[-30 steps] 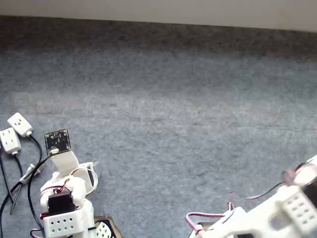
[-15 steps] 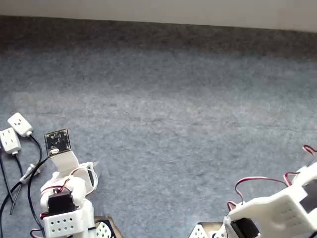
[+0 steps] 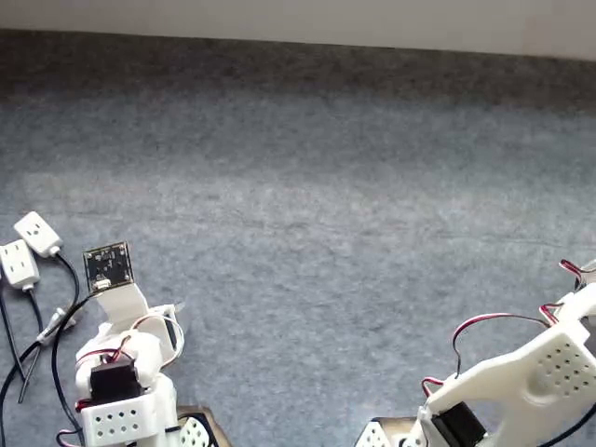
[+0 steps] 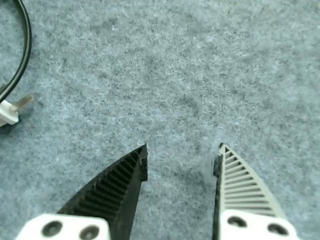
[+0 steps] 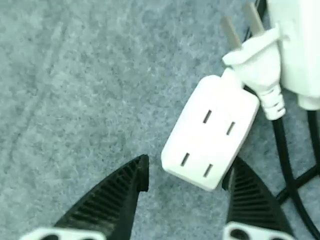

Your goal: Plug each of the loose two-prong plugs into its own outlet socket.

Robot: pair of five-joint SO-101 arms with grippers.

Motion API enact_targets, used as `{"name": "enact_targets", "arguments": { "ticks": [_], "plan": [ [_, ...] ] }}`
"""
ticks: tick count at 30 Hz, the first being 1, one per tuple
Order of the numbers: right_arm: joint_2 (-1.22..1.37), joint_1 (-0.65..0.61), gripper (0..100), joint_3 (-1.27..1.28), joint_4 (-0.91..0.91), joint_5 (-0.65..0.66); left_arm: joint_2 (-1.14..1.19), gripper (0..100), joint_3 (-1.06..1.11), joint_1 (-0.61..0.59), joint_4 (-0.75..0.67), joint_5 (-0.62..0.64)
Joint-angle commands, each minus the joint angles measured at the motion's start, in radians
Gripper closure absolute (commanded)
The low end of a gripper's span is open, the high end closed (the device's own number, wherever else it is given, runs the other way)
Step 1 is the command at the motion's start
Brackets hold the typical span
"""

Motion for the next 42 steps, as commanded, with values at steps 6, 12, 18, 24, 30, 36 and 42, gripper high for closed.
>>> {"name": "enact_targets", "arguments": {
  "ticks": [6,12,18,24,30,36,42],
  "plan": [
    [0.054,0.036,75.6,-0.174,0.012,-0.009,-0.005,77,0.013,-0.002,0.003,0.005],
    [0.065,0.038,75.6,-0.234,0.013,-0.006,-0.005,77,0.013,-0.002,0.003,0.005],
    [0.068,0.041,75.7,-0.194,0.015,-0.011,-0.005,77,0.013,-0.002,0.003,0.005],
    [0.067,0.038,77.2,-0.143,0.015,-0.008,-0.005,77,0.013,-0.002,0.003,0.005],
    [0.062,0.019,96.5,-0.151,0.059,-0.011,-0.005,77,0.013,-0.002,0.003,0.005],
    [0.018,-0.085,99.3,-0.239,0.203,-0.012,-0.005,77,0.013,-0.002,0.003,0.005],
    [-0.048,-0.291,99.3,-0.372,0.395,-0.137,-0.005,77,0.013,-0.002,0.003,0.005]
  ]
}}
